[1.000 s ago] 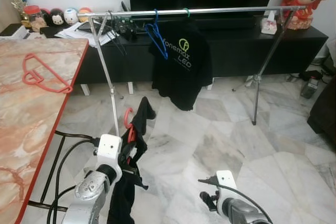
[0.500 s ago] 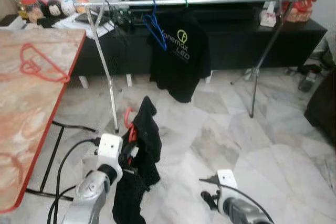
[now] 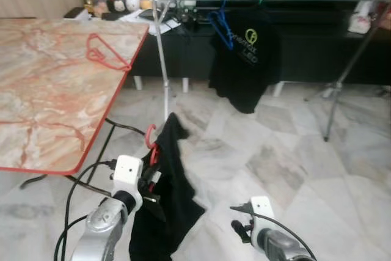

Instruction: Hang hanger

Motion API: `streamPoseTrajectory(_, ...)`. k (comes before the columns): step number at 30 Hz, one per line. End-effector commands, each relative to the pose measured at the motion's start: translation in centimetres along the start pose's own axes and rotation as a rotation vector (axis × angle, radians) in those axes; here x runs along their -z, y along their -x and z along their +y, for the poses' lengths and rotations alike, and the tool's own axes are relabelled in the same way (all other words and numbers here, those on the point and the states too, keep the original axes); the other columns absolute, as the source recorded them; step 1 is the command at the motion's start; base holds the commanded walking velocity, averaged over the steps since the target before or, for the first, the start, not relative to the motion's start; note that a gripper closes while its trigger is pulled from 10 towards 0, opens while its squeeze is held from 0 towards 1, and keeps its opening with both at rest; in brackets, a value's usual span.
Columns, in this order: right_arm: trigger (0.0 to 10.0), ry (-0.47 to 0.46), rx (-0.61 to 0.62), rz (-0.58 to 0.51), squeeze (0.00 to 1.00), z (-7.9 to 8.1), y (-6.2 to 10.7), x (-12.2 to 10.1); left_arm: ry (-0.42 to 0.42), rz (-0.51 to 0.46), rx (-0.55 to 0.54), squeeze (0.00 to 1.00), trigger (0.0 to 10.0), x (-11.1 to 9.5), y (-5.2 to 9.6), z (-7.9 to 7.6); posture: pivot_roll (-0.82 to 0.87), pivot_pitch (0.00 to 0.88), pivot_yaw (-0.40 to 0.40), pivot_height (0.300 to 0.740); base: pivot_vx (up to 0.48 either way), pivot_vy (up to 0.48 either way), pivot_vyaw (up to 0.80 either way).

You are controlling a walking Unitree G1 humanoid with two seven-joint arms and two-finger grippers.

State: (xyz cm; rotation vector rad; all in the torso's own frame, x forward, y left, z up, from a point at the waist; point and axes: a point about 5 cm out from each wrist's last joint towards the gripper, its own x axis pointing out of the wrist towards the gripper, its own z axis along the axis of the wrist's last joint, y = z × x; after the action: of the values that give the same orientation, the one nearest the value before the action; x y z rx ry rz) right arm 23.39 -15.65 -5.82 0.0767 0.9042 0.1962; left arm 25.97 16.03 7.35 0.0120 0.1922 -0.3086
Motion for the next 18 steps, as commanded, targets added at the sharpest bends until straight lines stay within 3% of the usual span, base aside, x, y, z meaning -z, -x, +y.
streamPoseTrajectory(1, 10.0, 0.0, 0.015, -0.005, 0.0, -0.73, 0.24, 0.35, 0.0, -0.049, 0.02, 0.0, 10.0, -1.19, -0.29, -0.47, 0.0, 0.002, -0.033, 0.74, -0.285, 0.0, 0.0)
streamPoseTrajectory(18, 10.0, 0.076, -0.016, -0.099, 0.0, -0.62, 0.36, -0.38, -0.01, -0.056, 0.056, 0.0, 10.0, -1.81, -0.36, -1.05, 0.0, 0.0, -0.028, 0.74, -0.288, 0.0, 0.0)
